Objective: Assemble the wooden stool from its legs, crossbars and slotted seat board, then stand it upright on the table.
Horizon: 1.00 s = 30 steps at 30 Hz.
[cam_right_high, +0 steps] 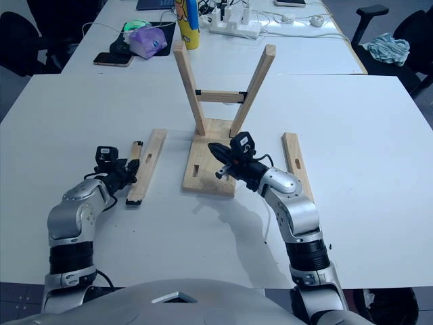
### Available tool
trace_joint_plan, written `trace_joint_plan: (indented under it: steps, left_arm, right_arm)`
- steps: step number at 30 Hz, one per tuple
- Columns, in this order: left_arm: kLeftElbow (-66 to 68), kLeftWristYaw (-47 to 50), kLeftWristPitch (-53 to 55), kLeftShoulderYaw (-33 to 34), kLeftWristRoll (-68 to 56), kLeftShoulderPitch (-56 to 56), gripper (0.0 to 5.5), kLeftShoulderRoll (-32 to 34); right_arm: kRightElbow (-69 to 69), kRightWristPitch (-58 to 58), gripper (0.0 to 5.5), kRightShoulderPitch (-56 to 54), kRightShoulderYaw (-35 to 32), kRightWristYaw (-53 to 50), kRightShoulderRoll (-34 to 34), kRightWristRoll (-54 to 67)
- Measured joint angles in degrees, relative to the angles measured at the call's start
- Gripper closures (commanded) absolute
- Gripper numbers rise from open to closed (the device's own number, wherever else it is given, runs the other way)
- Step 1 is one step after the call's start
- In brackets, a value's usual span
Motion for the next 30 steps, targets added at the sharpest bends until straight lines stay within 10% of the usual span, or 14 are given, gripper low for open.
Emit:
trace_joint_plan:
  steps: [30]
  left_arm:
    - [11.6,-1.7,-22.4,-2.0,0.3,2.3,4.16,4.4]
  right_arm:
    - [0.5,10.6,3.60,-4.0,-4.2,-2.7,1.9,10.6]
